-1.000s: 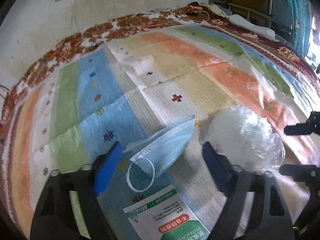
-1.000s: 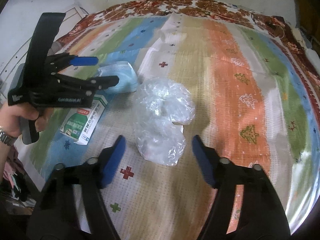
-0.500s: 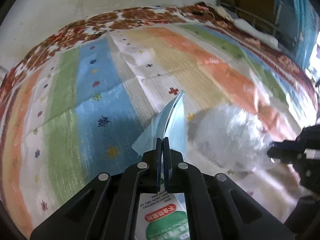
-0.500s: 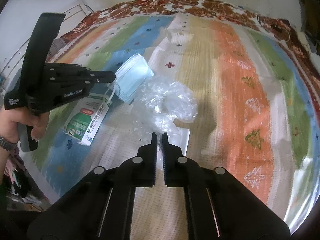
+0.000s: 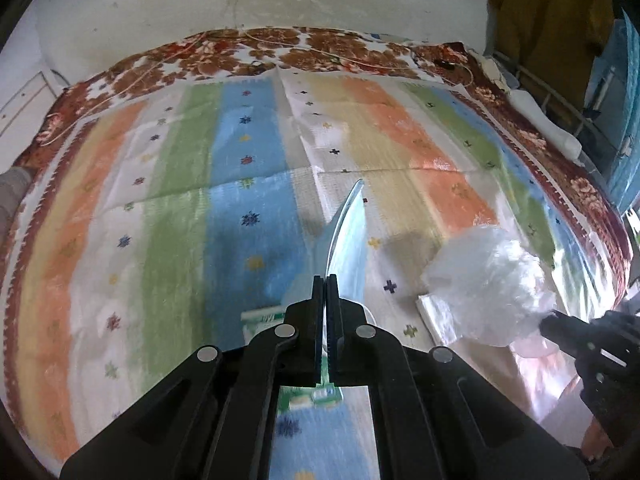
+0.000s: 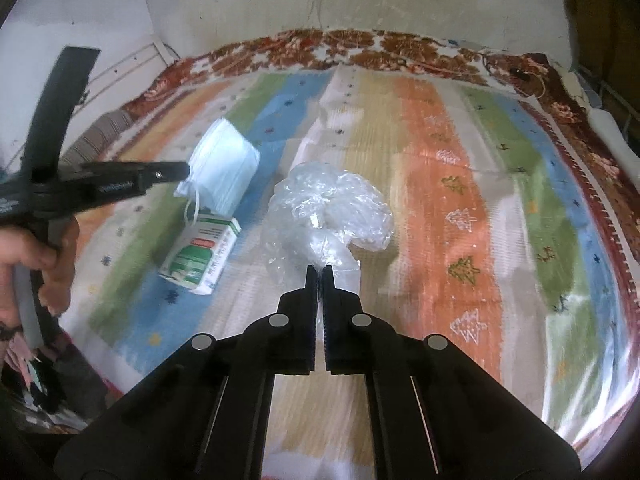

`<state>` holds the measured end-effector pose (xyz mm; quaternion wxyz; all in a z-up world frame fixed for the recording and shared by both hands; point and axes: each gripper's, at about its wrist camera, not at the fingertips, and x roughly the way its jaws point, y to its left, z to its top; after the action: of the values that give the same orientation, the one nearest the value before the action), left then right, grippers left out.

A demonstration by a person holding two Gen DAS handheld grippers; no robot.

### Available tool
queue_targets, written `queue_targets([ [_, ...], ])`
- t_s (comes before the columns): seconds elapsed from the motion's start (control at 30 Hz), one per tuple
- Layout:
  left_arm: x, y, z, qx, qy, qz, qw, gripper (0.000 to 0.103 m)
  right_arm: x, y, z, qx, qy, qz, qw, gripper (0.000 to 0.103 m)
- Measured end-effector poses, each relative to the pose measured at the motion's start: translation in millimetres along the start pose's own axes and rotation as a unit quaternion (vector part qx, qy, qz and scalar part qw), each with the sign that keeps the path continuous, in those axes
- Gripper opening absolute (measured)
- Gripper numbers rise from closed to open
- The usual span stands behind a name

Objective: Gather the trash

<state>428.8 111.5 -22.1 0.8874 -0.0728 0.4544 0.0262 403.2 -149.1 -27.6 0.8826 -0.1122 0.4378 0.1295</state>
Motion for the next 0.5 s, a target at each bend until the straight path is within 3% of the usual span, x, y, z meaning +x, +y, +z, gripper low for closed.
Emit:
queue_targets([
  [0.5, -60.9, 6.7, -50.5, -0.1, -0.006, 0.006, 0.995, 0.0, -53.1, 29.3, -20.0, -0.009, -0.016, 0.022, 1.0, 0.002],
])
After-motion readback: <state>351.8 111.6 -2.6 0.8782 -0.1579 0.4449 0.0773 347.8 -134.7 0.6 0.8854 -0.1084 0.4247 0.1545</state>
